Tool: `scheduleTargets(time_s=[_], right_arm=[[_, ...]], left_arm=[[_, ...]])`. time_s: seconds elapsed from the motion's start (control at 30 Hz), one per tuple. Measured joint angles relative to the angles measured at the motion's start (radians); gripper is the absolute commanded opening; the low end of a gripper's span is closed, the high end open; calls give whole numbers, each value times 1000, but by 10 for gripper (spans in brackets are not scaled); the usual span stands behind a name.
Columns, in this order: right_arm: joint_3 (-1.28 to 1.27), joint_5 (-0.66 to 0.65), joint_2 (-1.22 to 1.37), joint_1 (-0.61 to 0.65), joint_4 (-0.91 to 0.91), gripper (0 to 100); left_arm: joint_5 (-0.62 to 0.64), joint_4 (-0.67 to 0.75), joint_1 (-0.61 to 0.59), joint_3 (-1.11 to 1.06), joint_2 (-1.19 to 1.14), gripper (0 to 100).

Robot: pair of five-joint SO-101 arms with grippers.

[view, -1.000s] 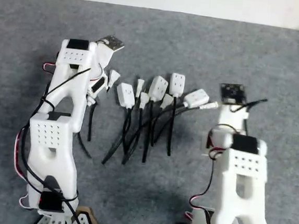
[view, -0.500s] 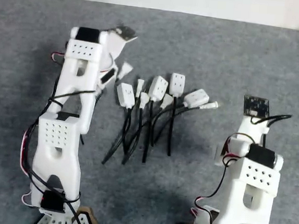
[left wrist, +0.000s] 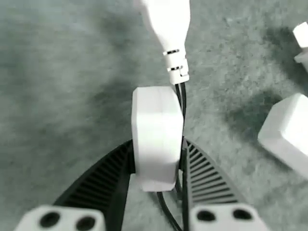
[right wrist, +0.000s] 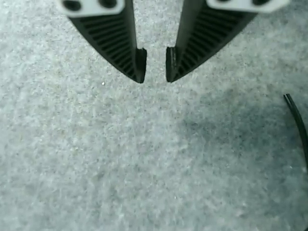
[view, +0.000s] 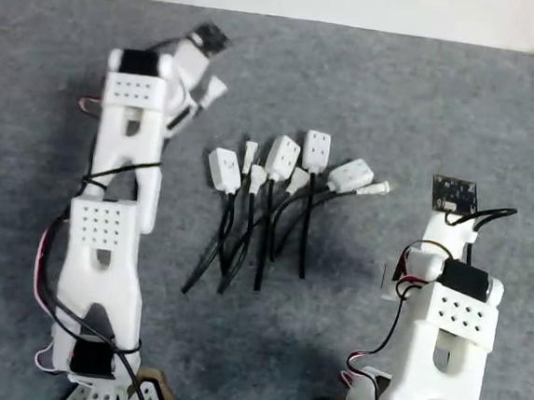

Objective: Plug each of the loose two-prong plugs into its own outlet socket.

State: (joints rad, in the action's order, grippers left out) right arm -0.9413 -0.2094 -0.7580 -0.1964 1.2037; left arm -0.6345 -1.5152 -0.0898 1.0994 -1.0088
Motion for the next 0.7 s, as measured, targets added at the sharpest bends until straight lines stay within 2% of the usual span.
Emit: scheduleTargets(time_s=[0.2, 0.43, 0.7], right_arm=[[0, 0, 0, 0, 0, 84], [0, 0, 0, 0, 0, 84], [-23, 0, 0, 44, 0, 84]], left_arm=[[15, 17, 84, 48, -101, 186], [3, -63, 143, 161, -110, 197], [-31, -163, 137, 278, -112, 197]])
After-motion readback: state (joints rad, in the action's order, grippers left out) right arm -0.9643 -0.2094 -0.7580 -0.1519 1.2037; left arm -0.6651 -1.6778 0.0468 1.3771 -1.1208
